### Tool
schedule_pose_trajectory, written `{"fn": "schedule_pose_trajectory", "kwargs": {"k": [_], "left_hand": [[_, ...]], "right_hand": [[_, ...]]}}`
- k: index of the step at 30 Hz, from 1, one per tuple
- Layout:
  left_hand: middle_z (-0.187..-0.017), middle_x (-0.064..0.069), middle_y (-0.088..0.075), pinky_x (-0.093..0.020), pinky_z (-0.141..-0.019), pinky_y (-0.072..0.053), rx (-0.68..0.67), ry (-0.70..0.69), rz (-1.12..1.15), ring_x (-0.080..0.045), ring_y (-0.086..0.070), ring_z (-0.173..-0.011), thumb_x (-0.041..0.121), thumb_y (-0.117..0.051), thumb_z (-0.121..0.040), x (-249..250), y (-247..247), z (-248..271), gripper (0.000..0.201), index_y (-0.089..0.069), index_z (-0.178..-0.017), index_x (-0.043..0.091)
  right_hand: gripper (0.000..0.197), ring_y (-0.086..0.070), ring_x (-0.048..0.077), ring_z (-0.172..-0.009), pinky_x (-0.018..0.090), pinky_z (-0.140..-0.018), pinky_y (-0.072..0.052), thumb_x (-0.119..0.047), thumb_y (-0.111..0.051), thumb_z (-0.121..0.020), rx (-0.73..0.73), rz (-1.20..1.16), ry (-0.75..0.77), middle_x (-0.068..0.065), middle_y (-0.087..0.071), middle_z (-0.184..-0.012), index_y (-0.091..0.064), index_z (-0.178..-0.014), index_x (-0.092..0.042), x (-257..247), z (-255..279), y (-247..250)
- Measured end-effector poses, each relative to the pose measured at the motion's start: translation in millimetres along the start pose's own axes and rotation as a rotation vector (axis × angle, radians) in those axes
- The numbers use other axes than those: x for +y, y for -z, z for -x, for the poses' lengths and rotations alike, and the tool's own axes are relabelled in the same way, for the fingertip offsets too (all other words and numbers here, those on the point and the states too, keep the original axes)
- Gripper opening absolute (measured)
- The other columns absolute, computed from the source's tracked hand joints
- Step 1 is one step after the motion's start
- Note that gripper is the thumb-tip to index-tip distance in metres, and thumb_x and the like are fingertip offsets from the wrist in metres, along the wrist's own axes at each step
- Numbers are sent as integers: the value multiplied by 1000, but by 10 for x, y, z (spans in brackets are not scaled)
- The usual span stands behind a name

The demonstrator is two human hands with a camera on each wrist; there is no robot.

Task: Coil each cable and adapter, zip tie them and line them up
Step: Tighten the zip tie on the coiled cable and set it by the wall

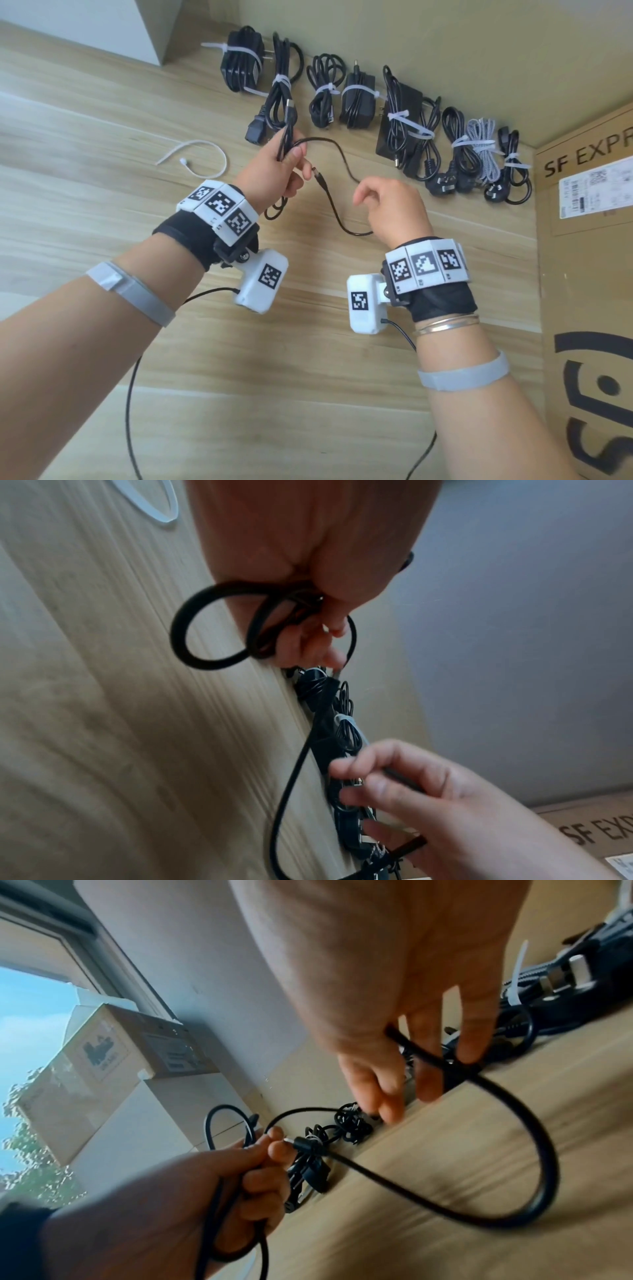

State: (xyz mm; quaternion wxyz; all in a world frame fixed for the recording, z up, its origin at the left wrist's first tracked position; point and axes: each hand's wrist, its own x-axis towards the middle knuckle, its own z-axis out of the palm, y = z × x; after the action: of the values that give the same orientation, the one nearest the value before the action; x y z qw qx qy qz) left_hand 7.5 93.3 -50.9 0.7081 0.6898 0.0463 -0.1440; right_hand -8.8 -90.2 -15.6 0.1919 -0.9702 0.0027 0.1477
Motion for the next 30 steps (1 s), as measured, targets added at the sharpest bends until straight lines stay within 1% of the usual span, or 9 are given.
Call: {"fn": "schedule_pose_trajectory", "kwargs": {"k": [4, 7, 11, 15, 18, 21, 25, 28, 30], "left_hand": [[-78, -1, -57, -22, -47, -31, 39, 56, -24, -15, -38, -50, 13, -26, -102, -20, 39, -11, 20, -34, -86, 23], [-85, 0, -58, -21, -50, -32, 77, 61, -15, -14, -37, -54, 13, -29, -101, -2, 53, 1, 22, -35, -84, 24], [-80, -5, -54, -23, -53, -34, 36, 28, -80, -14, -38, -56, 24, -37, -100, 30, 41, 19, 23, -48, -80, 19], [-74, -3, -60, -18, -51, -35, -55, 44, -57, -14, -38, -54, 31, -41, -98, 87, -35, 48, 30, -49, -72, 16], [-79, -2, -61, -20, -53, -36, -79, 48, 4, -11, -39, -57, 33, -41, -97, 96, -89, 41, 28, -51, -76, 17], [-65, 6, -55, -19, -53, -35, -91, 56, -16, -14, -42, -64, 31, -49, -95, 81, -113, 44, 21, -55, -79, 19], [-61, 5, -45, -19, -55, -36, 10, 47, -25, -10, -42, -56, 19, -49, -95, 58, -137, 46, 22, -50, -73, 17], [-67, 2, -54, -23, -71, -47, -2, -8, 189, -14, -56, -72, 11, -41, -98, 92, -143, 50, 24, -48, -75, 15], [-63, 2, -53, -26, -73, -53, -21, -13, 384, -16, -62, -72, 9, -39, -98, 145, -119, 47, 21, -47, -79, 12]], "right_hand": [[46, -59, 14, -89, 33, -71, -46, 12, -30, -86, 97, -154, 54, -12, -64, -91, -46, -108, -25, 11, 5, -18], [47, -60, 21, -100, 40, -83, -49, 13, -32, -83, 51, -54, 101, -8, -65, -99, -54, -100, -25, 72, 4, -49], [22, -61, 15, -82, 29, -76, -44, -14, -37, -98, 121, -210, 86, -8, -67, -100, -49, -116, -20, -4, 16, -18], [16, -65, 11, -63, 30, -76, -50, -14, -32, -100, 155, -522, 110, -18, -62, -108, -41, -112, -19, -163, 66, -14], [11, -65, 12, -68, 34, -77, -50, -12, -36, -98, 44, -474, 147, -17, -64, -96, -42, -104, -19, -226, 84, -59], [11, -59, 13, -59, 33, -75, -49, -9, -41, -96, 4, -436, 200, -10, -66, -92, -46, -98, -19, -280, 104, -106], [8, -53, 17, -52, 29, -70, -46, -11, -47, -94, -1, -402, 244, -13, -67, -77, -48, -91, -18, -314, 135, -145], [8, -49, 3, -53, 31, -72, -46, -19, -49, -94, -21, -300, 207, -6, -66, -65, -49, -86, -18, -274, 113, -182], [15, -50, 6, -57, 32, -74, -46, -21, -45, -96, -73, -238, 185, -4, -62, -60, -52, -83, -16, -258, 113, -199]]}}
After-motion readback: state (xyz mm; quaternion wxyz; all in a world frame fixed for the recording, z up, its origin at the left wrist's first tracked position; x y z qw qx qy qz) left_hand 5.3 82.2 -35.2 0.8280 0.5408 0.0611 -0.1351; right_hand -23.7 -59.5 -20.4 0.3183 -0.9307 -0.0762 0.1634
